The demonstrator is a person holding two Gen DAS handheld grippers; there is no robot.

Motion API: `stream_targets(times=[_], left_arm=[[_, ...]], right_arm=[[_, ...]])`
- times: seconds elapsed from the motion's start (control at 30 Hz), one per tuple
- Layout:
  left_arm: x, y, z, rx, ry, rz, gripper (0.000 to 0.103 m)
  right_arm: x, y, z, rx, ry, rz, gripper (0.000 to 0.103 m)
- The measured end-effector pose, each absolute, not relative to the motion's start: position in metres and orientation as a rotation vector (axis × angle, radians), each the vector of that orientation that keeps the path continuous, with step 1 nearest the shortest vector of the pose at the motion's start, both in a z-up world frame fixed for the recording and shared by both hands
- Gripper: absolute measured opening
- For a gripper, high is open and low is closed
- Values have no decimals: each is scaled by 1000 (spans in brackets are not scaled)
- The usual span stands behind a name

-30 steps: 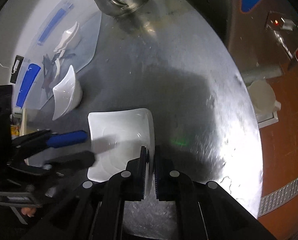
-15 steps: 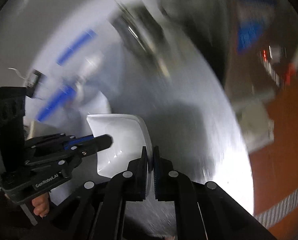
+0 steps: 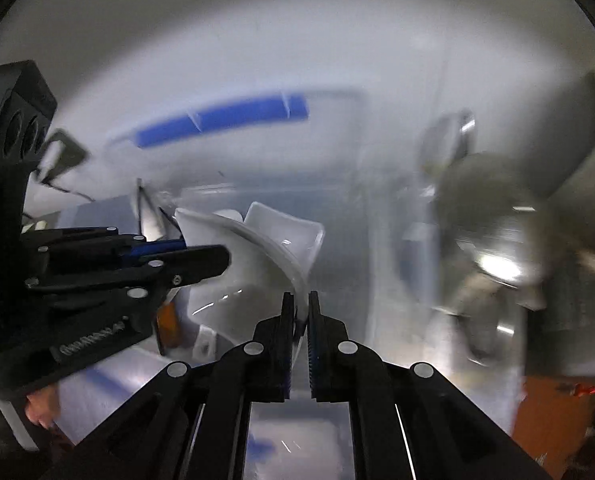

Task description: Organize utensils

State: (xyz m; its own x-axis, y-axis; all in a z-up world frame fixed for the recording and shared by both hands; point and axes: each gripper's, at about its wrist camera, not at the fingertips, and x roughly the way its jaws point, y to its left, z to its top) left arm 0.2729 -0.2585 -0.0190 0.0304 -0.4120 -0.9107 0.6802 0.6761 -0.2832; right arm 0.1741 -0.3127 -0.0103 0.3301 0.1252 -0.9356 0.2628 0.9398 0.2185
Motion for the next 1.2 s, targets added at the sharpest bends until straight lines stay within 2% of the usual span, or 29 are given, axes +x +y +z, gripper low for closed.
stream_targets(times=[0.13, 0.3, 0.4, 0.53, 0.57, 0.6, 0.63, 0.7, 0.73, 0.9, 0.97, 1.2], left_arm=[[297, -274, -65, 347, 1343, -799, 11], [319, -278, -84, 346, 1355, -777, 11], [321, -273, -72, 314, 1315, -772, 11], [298, -248, -16, 287, 1138, -768, 11], [286, -240, 1, 280, 1086, -774, 11], [264, -226, 23, 253, 1034, -791, 16], [248, -216, 35, 224, 1012, -809, 22], [202, -191, 54, 148, 980, -870, 56], [184, -183, 56, 121, 971, -896, 57], [92, -172, 12, 79, 1086, -1036, 57], [66, -181, -24, 100, 1119, -968, 52], [63, -201, -90, 89, 1175, -755, 44]], right_arm=[[209, -317, -51, 410, 1335, -141, 8], [225, -320, -82, 467, 1384, -149, 13], [221, -319, -78, 441, 1372, -121, 18], [182, -325, -26, 365, 1231, -69, 19], [163, -324, -8, 345, 1187, -37, 26], [147, -323, 4, 330, 1153, -11, 32], [119, -320, 19, 295, 1113, 41, 33], [79, -312, 32, 232, 1085, 123, 33], [54, -304, 31, 195, 1090, 166, 33], [-2, -301, -22, 158, 1173, 139, 33], [-7, -306, -53, 202, 1223, 105, 33], [1, -319, -100, 363, 1252, 91, 33]])
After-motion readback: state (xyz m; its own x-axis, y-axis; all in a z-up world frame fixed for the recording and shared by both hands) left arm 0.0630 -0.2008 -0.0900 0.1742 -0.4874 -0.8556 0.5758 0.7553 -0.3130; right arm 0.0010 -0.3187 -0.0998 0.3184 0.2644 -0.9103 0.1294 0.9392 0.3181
